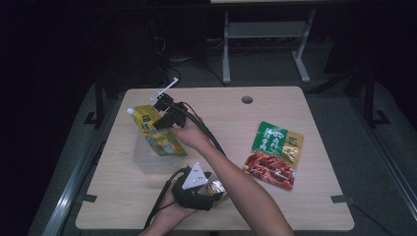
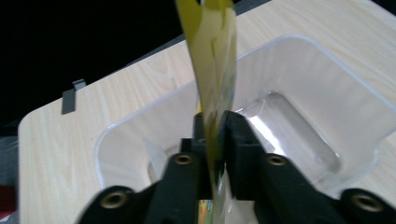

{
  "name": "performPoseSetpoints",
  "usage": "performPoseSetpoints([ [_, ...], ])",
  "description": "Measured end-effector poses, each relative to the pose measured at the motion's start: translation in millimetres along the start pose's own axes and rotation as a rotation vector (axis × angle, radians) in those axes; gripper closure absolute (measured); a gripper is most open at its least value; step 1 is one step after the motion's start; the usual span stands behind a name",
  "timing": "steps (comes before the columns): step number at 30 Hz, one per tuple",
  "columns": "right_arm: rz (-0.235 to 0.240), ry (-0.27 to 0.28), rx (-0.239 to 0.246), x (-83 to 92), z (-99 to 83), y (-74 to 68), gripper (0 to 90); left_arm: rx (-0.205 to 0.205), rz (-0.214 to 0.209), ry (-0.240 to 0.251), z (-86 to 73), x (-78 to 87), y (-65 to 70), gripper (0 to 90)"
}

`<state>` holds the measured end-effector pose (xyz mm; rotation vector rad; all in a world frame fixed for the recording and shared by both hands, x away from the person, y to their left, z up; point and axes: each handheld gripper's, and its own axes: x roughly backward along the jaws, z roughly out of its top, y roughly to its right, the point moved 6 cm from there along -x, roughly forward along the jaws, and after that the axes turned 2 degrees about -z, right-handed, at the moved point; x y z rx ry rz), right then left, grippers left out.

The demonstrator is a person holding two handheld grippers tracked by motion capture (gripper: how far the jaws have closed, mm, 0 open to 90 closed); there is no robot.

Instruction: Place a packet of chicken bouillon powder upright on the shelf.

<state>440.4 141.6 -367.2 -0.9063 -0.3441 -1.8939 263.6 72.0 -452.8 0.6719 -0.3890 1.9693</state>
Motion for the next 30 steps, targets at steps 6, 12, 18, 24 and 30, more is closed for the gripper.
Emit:
performPoseSetpoints([
  [6, -0.008, 0.030, 0.007, 3.5, 0.8, -5.0, 89.9, -0.009, 0.002, -0.001, 0.2, -0.1, -0.1, 28.8],
  [12, 0.004, 0.134, -0.047, 11.9, 7.6, -9.7, 90.0, -0.008, -0.003, -0.003, -0.1, -0.8, 1.2, 28.8],
  [18, -0.004, 0.196, -0.088, 7.4, 3.8, -7.0, 90.0, -0.004, -0.008, -0.003, 0.2, -0.1, 2.9, 28.9],
  [24, 0.000, 0.222, -0.128, -4.7, -10.7, -0.9, 90.0, -0.015, -0.011, -0.005, -0.5, -0.5, 4.5, 29.0],
  [30, -0.001, 0.212, -0.099, -7.7, -16.7, -0.2, 87.8, -0.016, -0.007, -0.012, -1.5, -0.3, 2.4, 29.0],
])
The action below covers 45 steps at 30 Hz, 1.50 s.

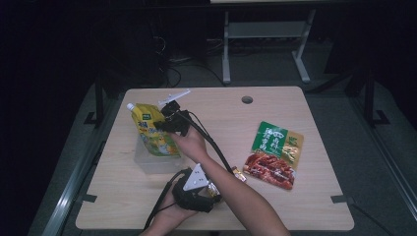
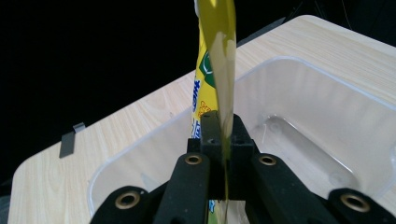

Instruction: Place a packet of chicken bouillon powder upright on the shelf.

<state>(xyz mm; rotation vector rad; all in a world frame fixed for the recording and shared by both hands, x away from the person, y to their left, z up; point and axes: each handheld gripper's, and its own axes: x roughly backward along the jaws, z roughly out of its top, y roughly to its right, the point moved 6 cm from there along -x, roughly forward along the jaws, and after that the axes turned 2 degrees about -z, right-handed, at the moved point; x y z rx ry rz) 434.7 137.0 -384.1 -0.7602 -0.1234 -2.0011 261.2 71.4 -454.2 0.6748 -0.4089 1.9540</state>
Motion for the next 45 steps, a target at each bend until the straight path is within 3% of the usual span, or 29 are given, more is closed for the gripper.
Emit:
performPoseSetpoints([
  [2, 0.001, -0.002, 0.004, 0.7, -0.1, 0.6, 86.7, 0.001, 0.001, 0.000, -0.1, 0.1, -0.3, 29.0],
  [5, 0.000, -0.018, 0.011, 7.1, 0.1, 4.2, 77.8, 0.007, 0.001, 0.004, 0.2, -0.8, 0.2, 28.9],
  [12, -0.007, -0.059, 0.025, 15.2, -4.4, 7.3, 82.2, -0.001, 0.001, -0.004, 0.0, -1.5, -0.1, 28.9],
  [15, 0.002, -0.086, 0.033, 13.4, -11.1, 8.6, 88.1, 0.009, 0.002, 0.000, 0.0, -2.0, -0.5, 28.7],
  [20, 0.004, -0.096, 0.022, 14.0, -13.6, 11.6, 86.0, 0.016, 0.001, -0.005, -0.2, -2.9, -1.8, 27.6],
  [27, 0.025, -0.086, 0.005, 27.5, -13.0, 18.6, 61.3, 0.024, 0.003, -0.013, 0.1, -4.0, -2.2, 25.7],
  [31, 0.034, -0.078, 0.001, 42.9, -14.3, 21.0, 54.6, 0.024, -0.003, -0.032, 0.3, -6.8, -1.9, 23.9],
  [40, 0.031, -0.072, 0.014, 72.0, -24.9, 25.3, 47.2, 0.025, -0.002, -0.040, 2.0, -11.6, -1.0, 21.6],
  [45, 0.015, -0.069, 0.021, 96.8, -37.3, 29.9, 45.2, 0.019, -0.001, -0.059, 3.2, -18.3, 1.0, 20.0],
])
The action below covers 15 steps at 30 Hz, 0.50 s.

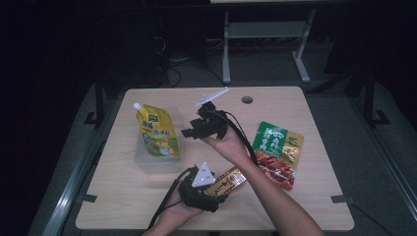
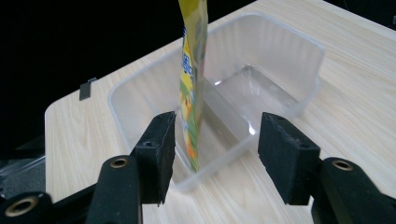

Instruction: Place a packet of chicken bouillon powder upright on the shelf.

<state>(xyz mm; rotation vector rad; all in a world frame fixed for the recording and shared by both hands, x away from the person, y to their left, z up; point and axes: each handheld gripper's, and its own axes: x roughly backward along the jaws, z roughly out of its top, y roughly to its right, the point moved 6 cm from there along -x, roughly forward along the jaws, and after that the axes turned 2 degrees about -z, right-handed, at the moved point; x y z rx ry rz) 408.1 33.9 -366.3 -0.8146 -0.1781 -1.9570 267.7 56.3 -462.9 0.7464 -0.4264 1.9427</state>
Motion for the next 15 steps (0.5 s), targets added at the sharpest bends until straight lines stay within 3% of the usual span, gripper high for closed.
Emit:
performPoseSetpoints([
  [4, -0.015, 0.010, 0.000, 12.3, -6.4, 3.9, 44.2, -0.001, 0.010, -0.017, 0.9, -4.8, -1.0, 18.9],
  [7, -0.035, 0.004, -0.017, 27.2, -16.8, 10.1, 42.5, -0.005, 0.030, -0.054, -0.8, -13.9, -2.9, 18.4],
  [15, -0.062, 0.007, -0.046, 47.1, -42.0, 23.1, 40.6, -0.018, 0.043, -0.131, -7.3, -27.1, -5.4, 19.6],
])
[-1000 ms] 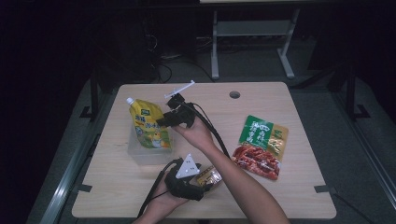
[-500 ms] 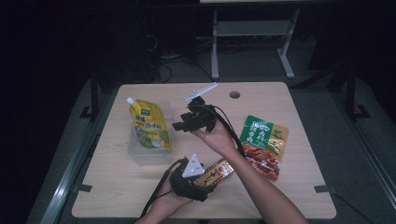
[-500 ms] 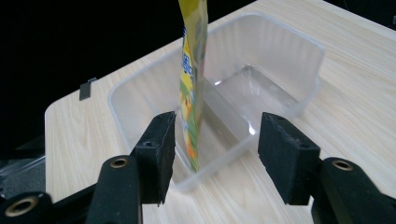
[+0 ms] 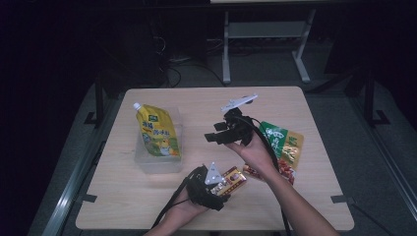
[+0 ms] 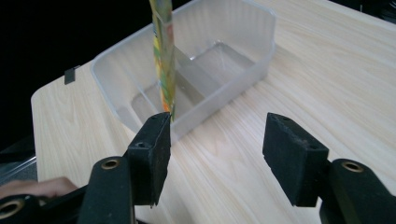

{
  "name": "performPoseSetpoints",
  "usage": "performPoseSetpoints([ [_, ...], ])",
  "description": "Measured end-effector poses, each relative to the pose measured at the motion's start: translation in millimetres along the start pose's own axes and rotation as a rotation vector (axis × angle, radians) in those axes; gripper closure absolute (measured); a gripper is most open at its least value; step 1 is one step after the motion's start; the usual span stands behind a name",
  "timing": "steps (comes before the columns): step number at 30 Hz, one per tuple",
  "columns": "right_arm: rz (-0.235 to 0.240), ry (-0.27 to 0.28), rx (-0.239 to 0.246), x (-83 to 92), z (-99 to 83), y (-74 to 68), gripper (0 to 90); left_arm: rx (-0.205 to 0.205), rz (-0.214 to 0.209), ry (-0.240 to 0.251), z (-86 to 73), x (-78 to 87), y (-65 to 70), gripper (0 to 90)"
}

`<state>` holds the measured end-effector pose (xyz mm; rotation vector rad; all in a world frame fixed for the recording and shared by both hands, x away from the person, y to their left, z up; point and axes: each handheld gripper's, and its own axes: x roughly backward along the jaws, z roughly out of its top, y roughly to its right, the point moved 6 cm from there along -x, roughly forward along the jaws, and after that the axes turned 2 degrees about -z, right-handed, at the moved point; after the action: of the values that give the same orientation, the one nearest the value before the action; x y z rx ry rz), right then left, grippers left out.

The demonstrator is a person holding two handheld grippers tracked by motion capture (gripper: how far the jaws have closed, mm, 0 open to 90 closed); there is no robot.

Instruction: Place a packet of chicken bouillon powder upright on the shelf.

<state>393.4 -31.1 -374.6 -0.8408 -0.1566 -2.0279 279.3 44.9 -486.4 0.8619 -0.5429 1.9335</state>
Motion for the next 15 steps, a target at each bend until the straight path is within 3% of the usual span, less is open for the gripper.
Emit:
performPoseSetpoints([
  [15, -0.060, -0.017, -0.058, 28.0, -44.7, 19.3, 38.3, 0.003, 0.015, -0.097, -7.8, -14.7, 0.0, 26.9],
])
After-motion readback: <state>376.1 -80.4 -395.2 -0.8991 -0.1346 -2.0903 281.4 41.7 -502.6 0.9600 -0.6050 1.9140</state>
